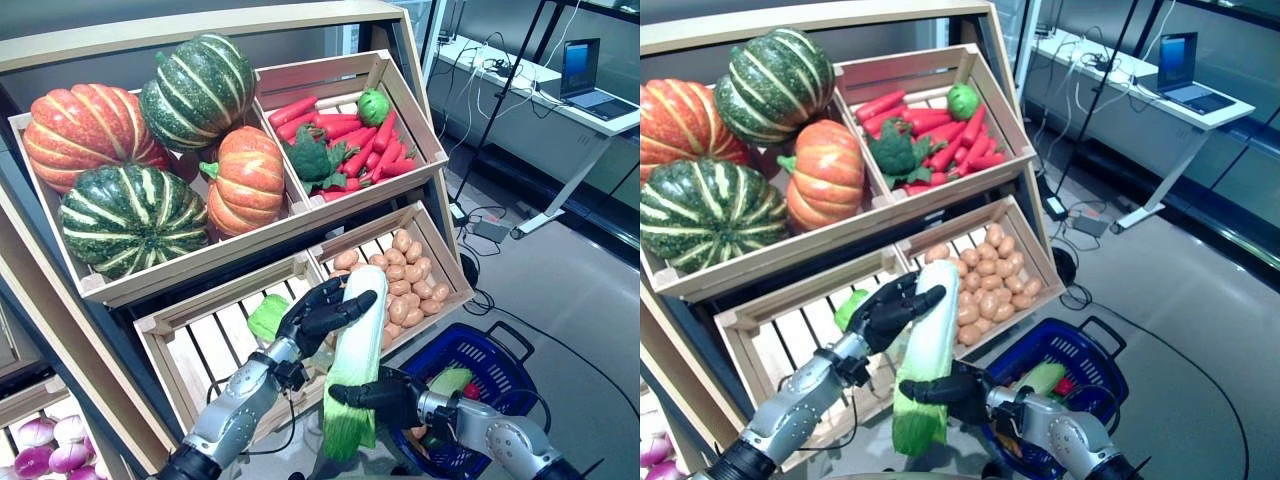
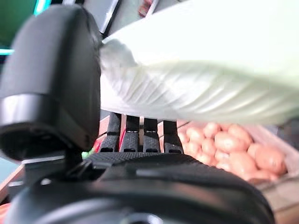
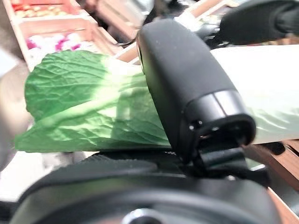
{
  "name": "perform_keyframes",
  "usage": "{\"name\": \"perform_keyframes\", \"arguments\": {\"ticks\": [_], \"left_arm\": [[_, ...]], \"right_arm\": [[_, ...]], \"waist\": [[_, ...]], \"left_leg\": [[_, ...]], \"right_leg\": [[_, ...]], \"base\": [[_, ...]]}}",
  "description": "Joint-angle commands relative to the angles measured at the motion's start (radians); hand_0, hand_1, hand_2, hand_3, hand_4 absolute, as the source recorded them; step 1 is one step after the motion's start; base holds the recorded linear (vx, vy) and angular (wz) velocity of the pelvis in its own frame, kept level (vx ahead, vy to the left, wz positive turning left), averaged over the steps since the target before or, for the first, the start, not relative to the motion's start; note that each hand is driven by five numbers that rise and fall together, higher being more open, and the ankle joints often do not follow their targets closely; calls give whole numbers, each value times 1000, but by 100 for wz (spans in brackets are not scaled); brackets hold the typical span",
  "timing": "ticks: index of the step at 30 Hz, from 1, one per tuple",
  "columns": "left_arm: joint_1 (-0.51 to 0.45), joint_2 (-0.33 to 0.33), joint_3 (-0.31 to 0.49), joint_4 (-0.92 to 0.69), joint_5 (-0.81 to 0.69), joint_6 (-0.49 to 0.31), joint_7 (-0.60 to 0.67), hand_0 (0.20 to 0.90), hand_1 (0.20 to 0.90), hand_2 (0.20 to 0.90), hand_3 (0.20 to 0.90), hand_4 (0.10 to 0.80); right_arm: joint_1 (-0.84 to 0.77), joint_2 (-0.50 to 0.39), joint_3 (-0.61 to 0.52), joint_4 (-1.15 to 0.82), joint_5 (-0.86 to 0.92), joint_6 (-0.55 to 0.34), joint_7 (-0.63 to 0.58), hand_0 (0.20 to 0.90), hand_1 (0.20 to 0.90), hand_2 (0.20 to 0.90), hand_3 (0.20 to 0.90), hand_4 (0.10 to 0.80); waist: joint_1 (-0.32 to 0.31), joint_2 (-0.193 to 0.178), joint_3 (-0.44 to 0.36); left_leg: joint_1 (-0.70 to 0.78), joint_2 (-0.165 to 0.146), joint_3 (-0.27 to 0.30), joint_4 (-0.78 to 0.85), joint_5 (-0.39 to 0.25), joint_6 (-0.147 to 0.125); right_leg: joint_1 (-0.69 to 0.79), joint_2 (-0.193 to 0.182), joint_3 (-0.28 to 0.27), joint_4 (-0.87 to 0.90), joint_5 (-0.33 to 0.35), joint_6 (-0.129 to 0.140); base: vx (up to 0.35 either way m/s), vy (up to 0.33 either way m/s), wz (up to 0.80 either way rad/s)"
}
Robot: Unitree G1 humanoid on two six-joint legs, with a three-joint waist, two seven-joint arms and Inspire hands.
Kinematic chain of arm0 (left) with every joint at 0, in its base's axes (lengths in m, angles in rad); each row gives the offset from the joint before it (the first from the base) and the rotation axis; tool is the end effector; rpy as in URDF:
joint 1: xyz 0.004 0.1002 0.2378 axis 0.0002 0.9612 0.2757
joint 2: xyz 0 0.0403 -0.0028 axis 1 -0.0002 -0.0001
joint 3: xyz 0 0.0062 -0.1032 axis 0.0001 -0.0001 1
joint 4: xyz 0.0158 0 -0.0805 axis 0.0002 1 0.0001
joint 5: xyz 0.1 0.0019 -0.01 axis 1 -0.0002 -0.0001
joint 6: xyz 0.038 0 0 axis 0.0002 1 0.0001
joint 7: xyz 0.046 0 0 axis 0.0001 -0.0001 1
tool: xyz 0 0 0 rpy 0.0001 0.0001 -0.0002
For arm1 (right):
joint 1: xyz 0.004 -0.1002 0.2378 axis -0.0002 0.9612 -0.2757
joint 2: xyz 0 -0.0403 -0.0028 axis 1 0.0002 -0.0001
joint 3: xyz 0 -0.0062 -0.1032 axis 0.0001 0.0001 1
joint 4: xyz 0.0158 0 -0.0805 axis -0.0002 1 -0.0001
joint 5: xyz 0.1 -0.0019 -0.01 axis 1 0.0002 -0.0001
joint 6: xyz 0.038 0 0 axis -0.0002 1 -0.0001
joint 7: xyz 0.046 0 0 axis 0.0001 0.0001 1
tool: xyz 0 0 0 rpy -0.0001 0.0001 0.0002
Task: Put vegetables into the basket
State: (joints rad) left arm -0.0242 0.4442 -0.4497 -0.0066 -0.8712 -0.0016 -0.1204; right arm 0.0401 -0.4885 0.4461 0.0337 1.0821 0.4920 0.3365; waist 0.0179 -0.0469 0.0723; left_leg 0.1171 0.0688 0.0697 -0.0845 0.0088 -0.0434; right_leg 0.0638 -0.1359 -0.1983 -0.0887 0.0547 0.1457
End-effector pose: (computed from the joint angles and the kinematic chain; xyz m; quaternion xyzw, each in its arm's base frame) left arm 0.1900 0.1507 0.0316 -0.2118 0.1101 -0.2409 0.9407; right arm 0.1615 -0.1588 -0.0002 0.3084 0.3591 0.3405 0.8124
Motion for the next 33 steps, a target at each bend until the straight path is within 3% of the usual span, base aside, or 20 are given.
{"name": "perform_keyframes", "arguments": {"ticks": [1, 11, 19, 26, 33], "left_arm": [[-96, -28, 82, -146, -104, -56, -95, 900, 900, 900, 900, 800], [4, -42, 257, -180, -222, -6, -136, 900, 900, 900, 900, 800], [40, -67, 330, -157, -217, -37, -127, 900, 900, 900, 900, 800], [72, -71, 393, -164, -223, -25, -102, 900, 900, 900, 900, 800], [100, -78, 403, -160, -258, -33, -86, 900, 900, 900, 900, 800]], "right_arm": [[-24, 53, -124, -70, 180, -175, 11, 300, 300, 300, 300, 400], [43, 138, -304, -84, 343, -319, 18, 300, 300, 300, 300, 400], [51, 221, -385, -57, 457, -423, -36, 300, 300, 300, 300, 400], [70, 287, -487, 5, 495, -565, -124, 300, 300, 300, 300, 400], [31, 307, -586, 133, 542, -666, -235, 300, 300, 300, 300, 400]], "waist": [[3, -10, -45], [8, -2, -37], [10, -2, -37], [6, -4, -34], [9, 1, 3]], "left_leg": [[-41, -13, -15, 3, 43, 25], [-45, -16, -20, 3, 38, 25], [-51, -18, -10, 1, 36, 27], [-71, -17, -13, -3, 42, 24], [-110, -10, -13, -3, 53, 21]], "right_leg": [[17, -18, 26, 10, 51, -18], [17, -22, 18, 7, 48, -20], [11, -20, 19, 1, 48, -23], [-7, -13, 18, 1, 54, -23], [-44, 2, 18, 14, 53, -34]], "base": [[0, 0, 0], [0, 0, 0], [0, 0, 0], [0, 0, 0], [-27, -15, -1]]}}
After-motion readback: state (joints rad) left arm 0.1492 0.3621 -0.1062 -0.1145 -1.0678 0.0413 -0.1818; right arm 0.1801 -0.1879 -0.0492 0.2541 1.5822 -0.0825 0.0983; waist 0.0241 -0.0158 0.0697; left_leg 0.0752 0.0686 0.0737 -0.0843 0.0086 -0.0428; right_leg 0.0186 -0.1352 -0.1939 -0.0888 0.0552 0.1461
